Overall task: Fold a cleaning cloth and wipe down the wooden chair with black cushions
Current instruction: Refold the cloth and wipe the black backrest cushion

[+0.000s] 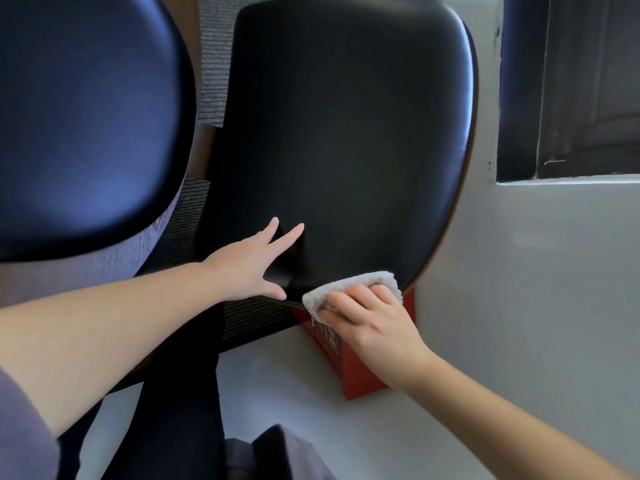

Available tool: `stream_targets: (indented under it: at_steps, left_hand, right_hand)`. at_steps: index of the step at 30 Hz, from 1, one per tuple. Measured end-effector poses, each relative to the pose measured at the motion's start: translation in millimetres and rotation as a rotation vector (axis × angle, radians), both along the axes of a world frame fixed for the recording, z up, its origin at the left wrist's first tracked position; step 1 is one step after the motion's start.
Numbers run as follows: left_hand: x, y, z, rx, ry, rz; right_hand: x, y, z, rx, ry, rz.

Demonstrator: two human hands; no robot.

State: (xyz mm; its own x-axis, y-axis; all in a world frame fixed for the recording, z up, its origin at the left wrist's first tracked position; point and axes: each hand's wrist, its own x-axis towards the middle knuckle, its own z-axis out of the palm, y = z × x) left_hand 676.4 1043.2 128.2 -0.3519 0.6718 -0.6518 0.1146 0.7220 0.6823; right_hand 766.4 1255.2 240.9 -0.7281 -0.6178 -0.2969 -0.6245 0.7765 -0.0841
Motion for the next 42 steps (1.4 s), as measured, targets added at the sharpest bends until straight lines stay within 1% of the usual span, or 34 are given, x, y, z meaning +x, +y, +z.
stream_targets:
  at_steps: [4,7,10,16,19,23,27,32,36,39,41,42]
  left_hand:
    - [-3.3,-5.3,-0.2,-0.024,-0.018,-0.038]
    - [-3.8,-6.8,-1.5,-0.026,-0.016,-0.047]
    - [-6.2,-8.3,-1.1,-0.033,-0.008,-0.060]
    - [-9.0,-12.7,-1.4,-0.029,-0.022,-0.086]
    - [-7.3,-12.1,-2.4,-0.021,-0.021,-0.080]
    - [-9.1,-12.3,-4.0,-0.031,-0.017,-0.095]
    - [-14.3,-13.4,-4.4,-0.028,-0.022,-0.114]
    - [-16.0,-17.0,-9.2,-0.015,-0.020,-0.136]
    - [-17.8,-16.7,-11.7,-0.003,-0.018,-0.144]
    - [-19.6,-16.3,-14.3,0.014,-0.023,-0.098]
    - [-23.8,-16.0,-16.6,0.013,-0.053,-0.043]
    - [-26.7,-16.8,-17.4,0.007,-0.071,-0.022]
  right_hand:
    - [12.4,20.1,3.5,0.008,0.042,0.120]
    - [6.7,7.2,-14.3,0.030,0.066,0.166]
    - [4.5,-5.9,-30.7,-0.014,0.052,0.228]
    - [3.5,12.7,-16.4,-0.017,0.081,0.221]
    - [0.7,6.4,-21.1,0.007,0.061,0.228]
    - [-7.4,-11.5,-29.3,0.025,0.006,0.197]
    - [-7.6,-9.1,-27.2,0.040,-0.053,0.183]
    - [-11.2,-15.4,-28.2,0.086,-0.041,0.198]
    - [-13.7,-13.8,-24.5,0.065,-0.091,0.177]
    - [-32.6,-14.3,-24.0,0.020,-0.078,0.044]
    - [-49.4,-18.5,-28.4,0.034,-0.049,-0.074]
    - [-56.5,-21.1,-31.6,0.054,-0.041,-0.092]
